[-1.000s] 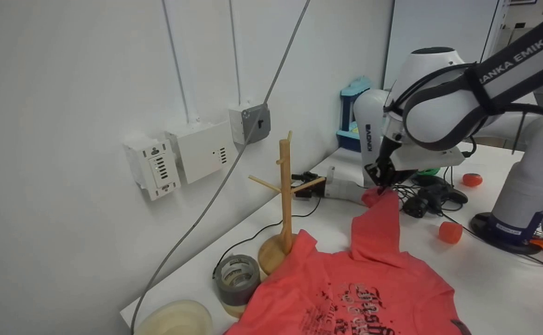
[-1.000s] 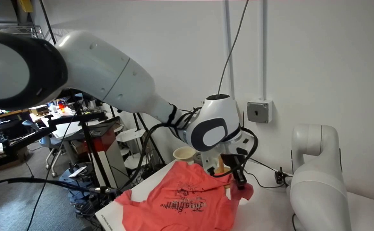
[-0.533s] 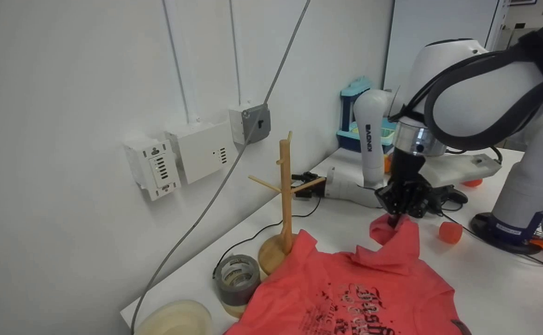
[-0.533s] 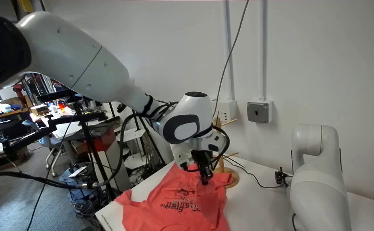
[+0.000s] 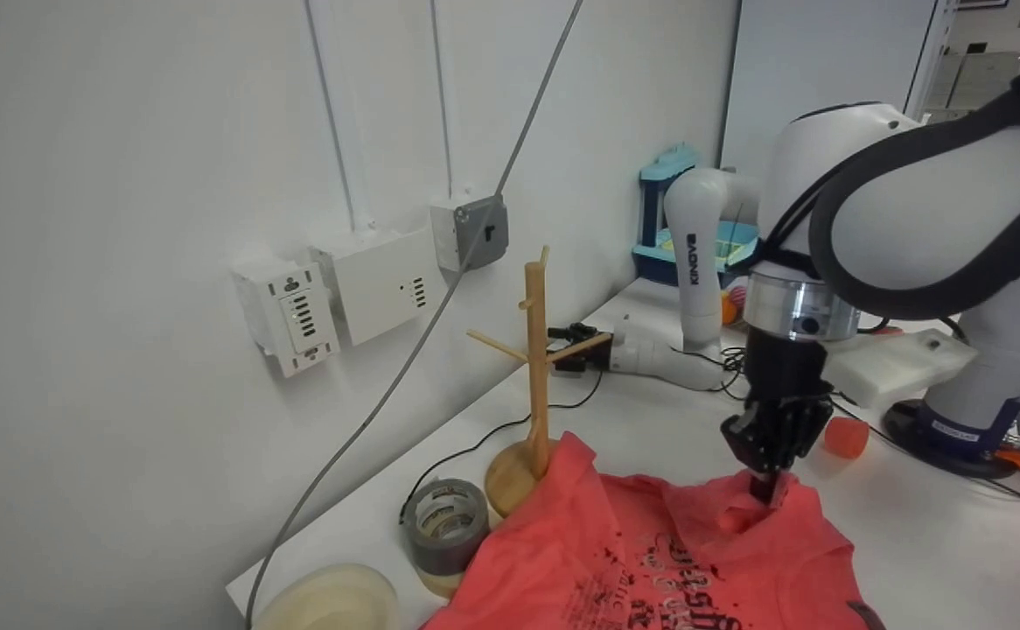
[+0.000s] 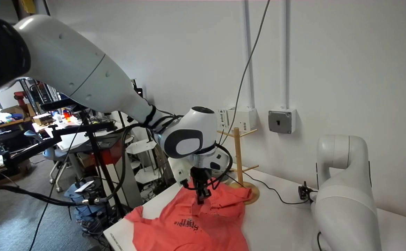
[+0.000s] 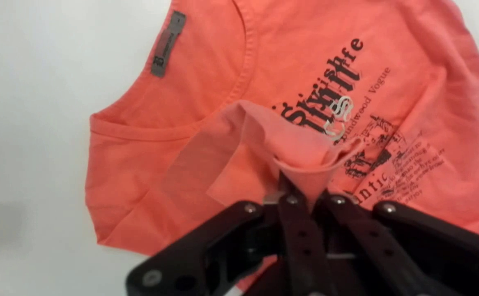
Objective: Position the sweater's sleeves on its chest
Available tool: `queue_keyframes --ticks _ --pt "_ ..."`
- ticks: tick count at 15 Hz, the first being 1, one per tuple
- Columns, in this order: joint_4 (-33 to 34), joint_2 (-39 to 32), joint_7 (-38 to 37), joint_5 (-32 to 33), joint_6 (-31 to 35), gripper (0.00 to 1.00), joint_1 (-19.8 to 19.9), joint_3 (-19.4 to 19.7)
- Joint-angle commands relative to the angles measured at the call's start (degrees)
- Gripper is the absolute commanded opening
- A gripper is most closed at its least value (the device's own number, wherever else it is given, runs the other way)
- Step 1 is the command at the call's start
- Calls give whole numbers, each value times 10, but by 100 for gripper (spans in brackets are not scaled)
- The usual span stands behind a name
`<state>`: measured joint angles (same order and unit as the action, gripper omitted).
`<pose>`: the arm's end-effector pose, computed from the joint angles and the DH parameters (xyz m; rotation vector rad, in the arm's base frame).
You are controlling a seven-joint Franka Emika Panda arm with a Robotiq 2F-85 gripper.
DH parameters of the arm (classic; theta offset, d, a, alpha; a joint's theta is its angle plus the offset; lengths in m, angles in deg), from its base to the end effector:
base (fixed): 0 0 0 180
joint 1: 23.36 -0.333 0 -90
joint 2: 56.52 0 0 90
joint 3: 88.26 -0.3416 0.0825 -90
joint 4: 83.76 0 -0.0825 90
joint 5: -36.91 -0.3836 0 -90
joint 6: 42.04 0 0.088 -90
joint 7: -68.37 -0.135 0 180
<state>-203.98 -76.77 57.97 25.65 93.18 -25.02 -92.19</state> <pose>0.5759 0.0625 0.2401 -2.9751 0.3485 0.1692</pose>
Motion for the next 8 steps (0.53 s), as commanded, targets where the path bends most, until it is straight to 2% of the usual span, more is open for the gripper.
queue_keyframes --ticks 1,8 --pt "-28 16 23 -3 -5 37 -8 -5" --pt "-39 18 24 -2 -12 92 -18 -7"
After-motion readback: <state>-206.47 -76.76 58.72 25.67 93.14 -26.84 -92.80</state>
